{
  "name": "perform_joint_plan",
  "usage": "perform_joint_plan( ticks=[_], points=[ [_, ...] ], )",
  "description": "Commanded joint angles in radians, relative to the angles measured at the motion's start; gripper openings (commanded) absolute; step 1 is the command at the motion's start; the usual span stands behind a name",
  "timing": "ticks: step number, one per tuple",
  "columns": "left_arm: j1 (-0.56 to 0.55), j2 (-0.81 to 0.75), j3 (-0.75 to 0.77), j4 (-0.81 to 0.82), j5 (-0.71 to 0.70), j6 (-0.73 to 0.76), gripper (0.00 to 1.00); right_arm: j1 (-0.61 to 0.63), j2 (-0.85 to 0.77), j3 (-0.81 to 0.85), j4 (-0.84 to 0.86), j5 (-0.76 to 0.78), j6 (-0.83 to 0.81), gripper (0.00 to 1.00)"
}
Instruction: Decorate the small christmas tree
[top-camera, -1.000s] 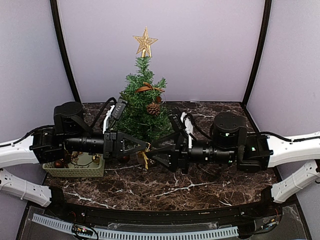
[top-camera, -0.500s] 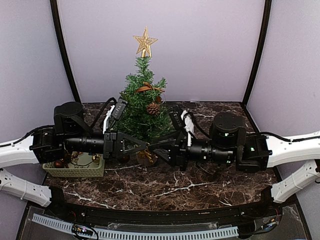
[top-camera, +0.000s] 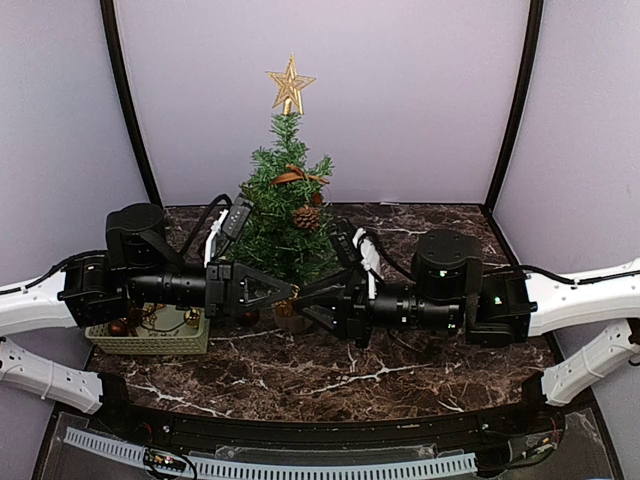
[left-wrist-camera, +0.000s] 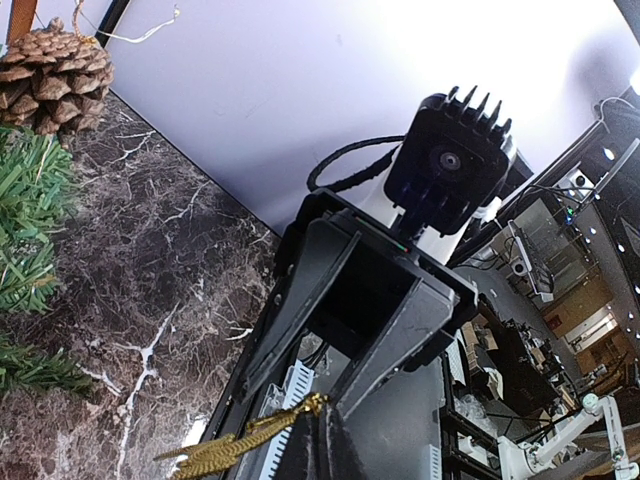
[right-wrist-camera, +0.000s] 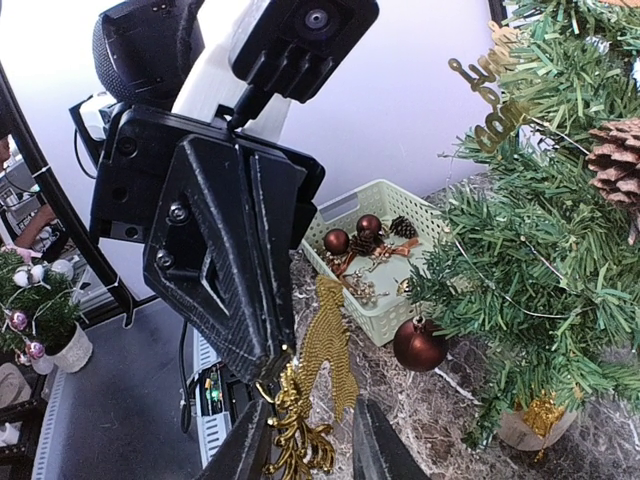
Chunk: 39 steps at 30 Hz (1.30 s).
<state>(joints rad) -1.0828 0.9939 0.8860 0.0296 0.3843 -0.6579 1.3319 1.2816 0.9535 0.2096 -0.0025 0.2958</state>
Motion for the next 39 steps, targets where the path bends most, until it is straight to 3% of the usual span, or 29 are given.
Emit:
perform_joint_plan(
  ticks=[1, 9, 17, 19, 24, 29, 33, 39],
  points=[
    [-0.005, -0.018, 0.004, 0.021, 0.021, 0.015, 0.00, 0.007, -0.011, 0.024, 0.045, 0.033, -0.004, 0.28],
    [-0.005, -0.016, 0.004, -0.018, 0.011, 0.030, 0.00, 0.007, -0.058, 0.010, 0.018, 0.094, -0.007, 0.22],
    [-0.005, -0.008, 0.008, 0.008, 0.017, 0.025, 0.00, 0.003, -0.086, -0.026, 0.056, 0.016, -0.004, 0.29],
    [-0.005, -0.006, 0.008, 0.016, 0.016, 0.022, 0.00, 0.004, -0.078, -0.030, 0.074, -0.026, 0.002, 0.35],
    [-0.005, -0.016, 0.005, 0.026, 0.002, 0.015, 0.00, 0.004, -0.102, -0.110, 0.230, -0.081, 0.045, 0.62],
    [-0.006, -0.031, -0.009, 0.057, 0.004, -0.003, 0.00, 0.009, -0.123, -0.263, 0.498, -0.026, 0.073, 0.72],
    [-0.005, -0.026, -0.013, 0.064, 0.023, -0.011, 0.00, 0.009, -0.102, -0.291, 0.572, 0.023, 0.047, 0.71],
    [-0.006, -0.019, -0.009, 0.076, 0.042, -0.020, 0.00, 0.009, -0.029, -0.250, 0.631, 0.007, 0.024, 0.57]
  ],
)
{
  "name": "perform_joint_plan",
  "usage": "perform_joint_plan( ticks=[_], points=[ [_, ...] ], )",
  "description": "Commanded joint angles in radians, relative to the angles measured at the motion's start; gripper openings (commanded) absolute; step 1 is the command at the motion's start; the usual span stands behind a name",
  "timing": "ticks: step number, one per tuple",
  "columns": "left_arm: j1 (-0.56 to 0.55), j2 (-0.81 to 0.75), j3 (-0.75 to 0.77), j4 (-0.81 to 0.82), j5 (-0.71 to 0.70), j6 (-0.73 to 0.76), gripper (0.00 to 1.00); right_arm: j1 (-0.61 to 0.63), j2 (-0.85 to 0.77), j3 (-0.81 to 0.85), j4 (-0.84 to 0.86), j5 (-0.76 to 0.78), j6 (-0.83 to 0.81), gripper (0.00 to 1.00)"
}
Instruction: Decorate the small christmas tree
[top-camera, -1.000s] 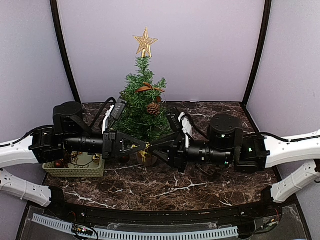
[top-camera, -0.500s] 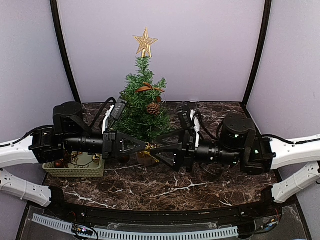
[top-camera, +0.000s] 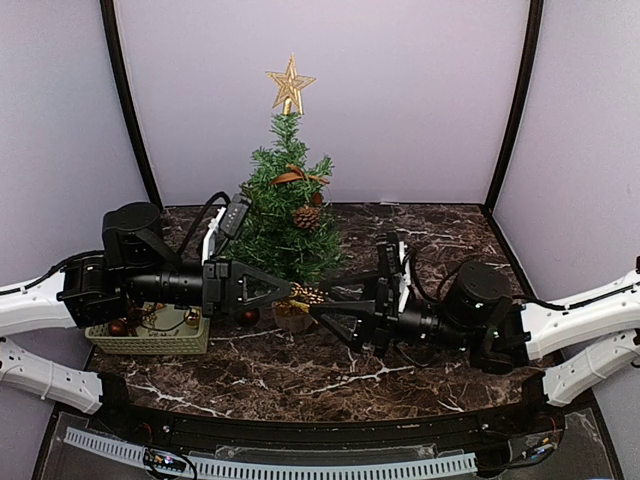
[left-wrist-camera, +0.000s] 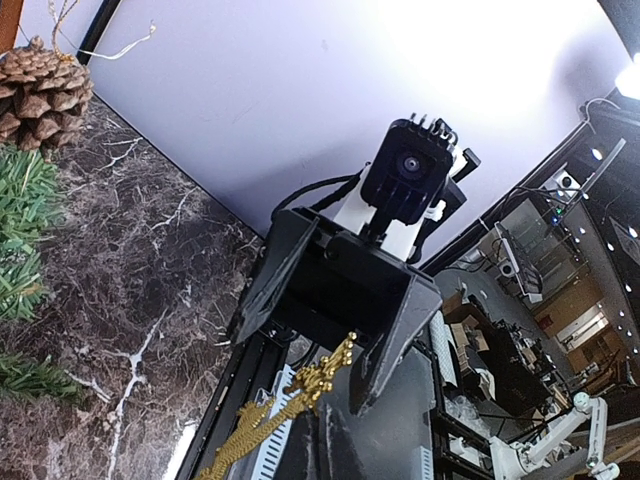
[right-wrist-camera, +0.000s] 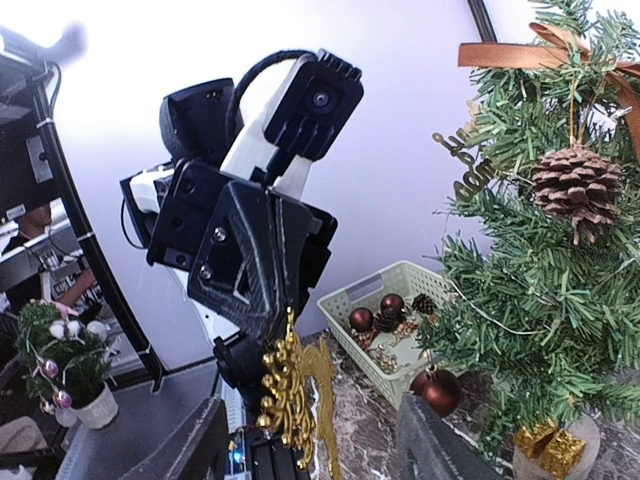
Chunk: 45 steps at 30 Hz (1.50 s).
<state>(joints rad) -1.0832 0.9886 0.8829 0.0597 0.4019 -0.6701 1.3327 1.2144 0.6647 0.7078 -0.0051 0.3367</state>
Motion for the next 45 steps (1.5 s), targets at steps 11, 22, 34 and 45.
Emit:
perform_joint_plan(
  ticks=[11, 22, 34, 45],
  points=[
    [-0.004, -0.011, -0.011, 0.058, 0.035, -0.016, 0.00, 0.007, 0.112, 0.088, 0.208, -0.054, -0.030, 0.36],
    [-0.004, -0.014, -0.013, 0.060, 0.041, -0.013, 0.00, -0.008, 0.131, 0.117, 0.191, -0.102, 0.001, 0.12],
    [-0.005, -0.030, -0.019, 0.052, 0.026, -0.006, 0.00, -0.025, 0.134, 0.122, 0.147, -0.132, 0.052, 0.08],
    [-0.004, -0.033, -0.022, 0.046, 0.024, -0.004, 0.00, -0.032, 0.129, 0.116, 0.121, -0.143, 0.073, 0.05]
  ],
)
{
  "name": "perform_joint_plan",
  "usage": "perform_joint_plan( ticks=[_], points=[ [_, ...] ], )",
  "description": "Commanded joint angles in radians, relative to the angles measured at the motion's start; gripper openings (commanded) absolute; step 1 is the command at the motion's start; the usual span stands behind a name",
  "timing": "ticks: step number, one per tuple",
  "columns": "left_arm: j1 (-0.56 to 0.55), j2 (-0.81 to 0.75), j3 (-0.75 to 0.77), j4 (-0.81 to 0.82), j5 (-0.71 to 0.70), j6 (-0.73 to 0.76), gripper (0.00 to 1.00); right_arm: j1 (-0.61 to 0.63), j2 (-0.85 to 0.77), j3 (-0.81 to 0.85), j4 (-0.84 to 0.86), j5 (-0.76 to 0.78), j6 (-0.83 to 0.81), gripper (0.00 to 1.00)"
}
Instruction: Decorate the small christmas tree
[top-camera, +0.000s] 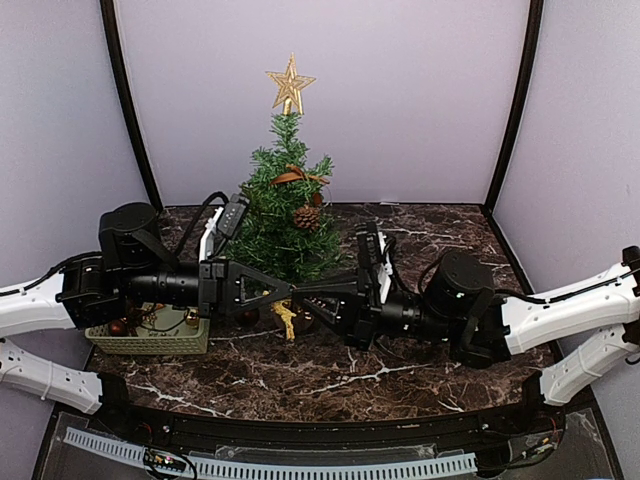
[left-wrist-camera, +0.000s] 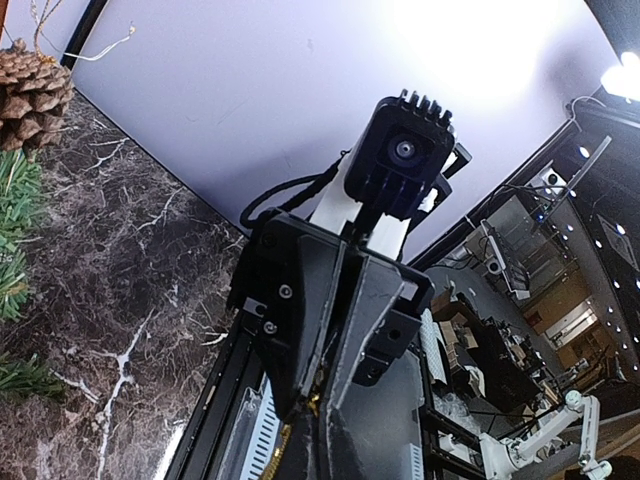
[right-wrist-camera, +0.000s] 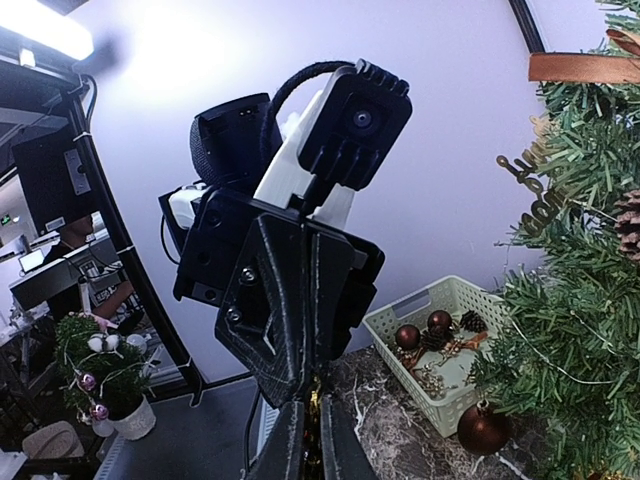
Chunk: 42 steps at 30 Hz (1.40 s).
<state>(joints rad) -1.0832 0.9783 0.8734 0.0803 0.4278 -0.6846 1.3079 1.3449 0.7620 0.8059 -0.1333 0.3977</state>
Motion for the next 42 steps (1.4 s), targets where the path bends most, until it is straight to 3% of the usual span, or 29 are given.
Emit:
perform_joint_plan(
  ticks=[1, 8, 13, 17, 24, 30, 37, 42],
  points=[
    [-0.004, -0.022, -0.014, 0.023, -0.001, 0.010, 0.00, -0.009, -0.002, 0.019, 0.026, -0.016, 0.012, 0.02],
    [-0.004, -0.029, -0.005, -0.009, -0.022, 0.030, 0.04, -0.016, -0.018, 0.022, 0.022, -0.017, 0.026, 0.00],
    [-0.004, -0.066, 0.039, -0.128, -0.104, 0.091, 0.39, -0.029, -0.073, 0.016, -0.069, 0.043, 0.030, 0.00],
    [-0.003, -0.122, 0.048, -0.180, -0.178, 0.114, 0.52, -0.046, -0.121, -0.009, -0.109, 0.067, 0.037, 0.00],
    [-0.001, -0.116, 0.049, -0.198, -0.210, 0.112, 0.57, -0.073, -0.182, -0.024, -0.199, 0.158, 0.054, 0.00],
    [0.001, -0.117, 0.065, -0.225, -0.263, 0.114, 0.60, -0.113, -0.249, -0.002, -0.406, 0.162, 0.052, 0.00],
    [0.058, -0.129, 0.093, -0.300, -0.292, 0.107, 0.60, -0.250, -0.271, 0.016, -0.563, -0.026, 0.052, 0.00],
    [0.160, -0.125, 0.143, -0.427, -0.285, 0.108, 0.60, -0.367, -0.231, 0.080, -0.640, -0.172, 0.013, 0.00]
  ],
)
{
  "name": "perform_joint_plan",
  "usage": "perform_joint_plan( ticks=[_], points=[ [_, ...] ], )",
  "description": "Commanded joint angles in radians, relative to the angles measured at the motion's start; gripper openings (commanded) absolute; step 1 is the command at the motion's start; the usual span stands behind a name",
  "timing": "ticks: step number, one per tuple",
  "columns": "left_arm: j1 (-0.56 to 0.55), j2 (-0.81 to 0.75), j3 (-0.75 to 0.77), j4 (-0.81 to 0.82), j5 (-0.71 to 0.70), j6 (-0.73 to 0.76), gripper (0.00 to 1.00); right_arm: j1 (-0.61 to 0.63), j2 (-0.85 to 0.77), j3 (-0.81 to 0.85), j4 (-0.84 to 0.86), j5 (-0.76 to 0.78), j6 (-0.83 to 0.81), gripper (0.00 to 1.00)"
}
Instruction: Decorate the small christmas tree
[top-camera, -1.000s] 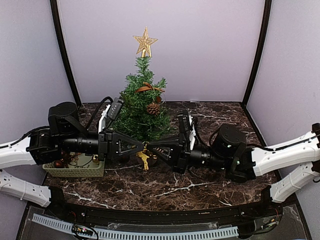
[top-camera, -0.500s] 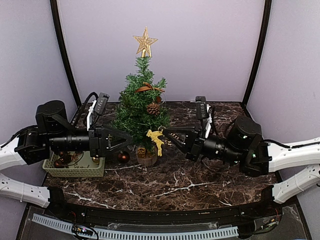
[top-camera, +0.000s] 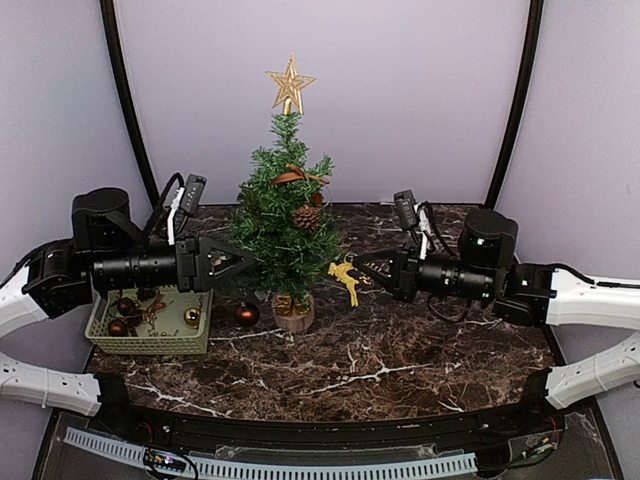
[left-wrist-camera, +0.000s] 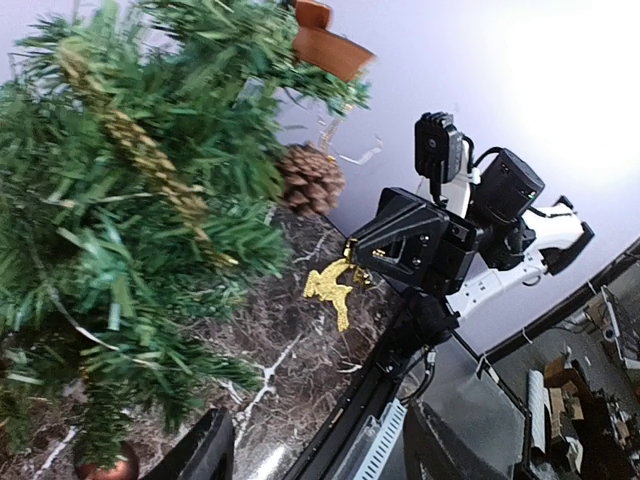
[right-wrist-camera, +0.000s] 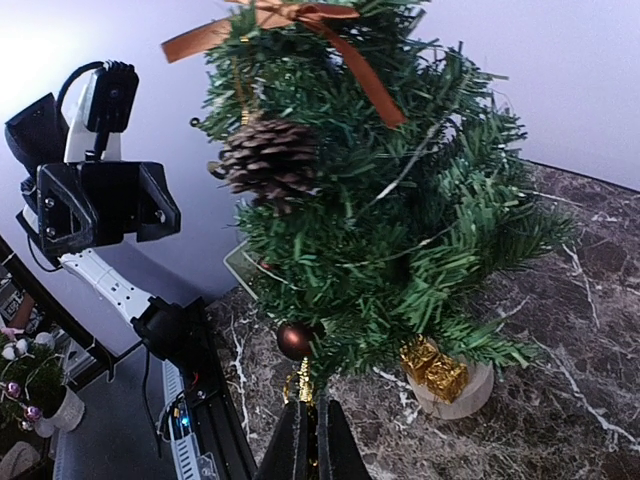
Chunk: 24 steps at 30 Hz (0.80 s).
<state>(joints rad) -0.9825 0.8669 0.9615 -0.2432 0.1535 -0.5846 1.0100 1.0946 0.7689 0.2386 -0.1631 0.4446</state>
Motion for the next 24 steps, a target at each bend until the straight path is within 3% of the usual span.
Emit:
perform_joint_plan(
  ticks=[1, 6, 10, 17, 24],
  points=[
    [0.068, -0.012, 0.075, -0.137, -0.011, 0.013, 0.60, -0.090, 0.025, 0.096, -0.112, -0.149, -0.053, 0.00],
    [0.114, 0.019, 0.149, -0.227, -0.019, 0.056, 0.60, -0.168, 0.046, 0.203, -0.296, -0.150, -0.170, 0.00],
    [0.155, 0.037, 0.160, -0.258, -0.016, 0.075, 0.60, -0.205, 0.093, 0.224, -0.321, -0.231, -0.204, 0.00],
    [0.237, 0.029, 0.136, -0.232, 0.061, 0.081, 0.60, -0.250, 0.164, 0.217, -0.243, -0.425, -0.196, 0.00],
    [0.273, 0.013, 0.105, -0.204, 0.101, 0.083, 0.61, -0.302, 0.203, 0.158, -0.025, -0.583, -0.110, 0.00]
  ],
)
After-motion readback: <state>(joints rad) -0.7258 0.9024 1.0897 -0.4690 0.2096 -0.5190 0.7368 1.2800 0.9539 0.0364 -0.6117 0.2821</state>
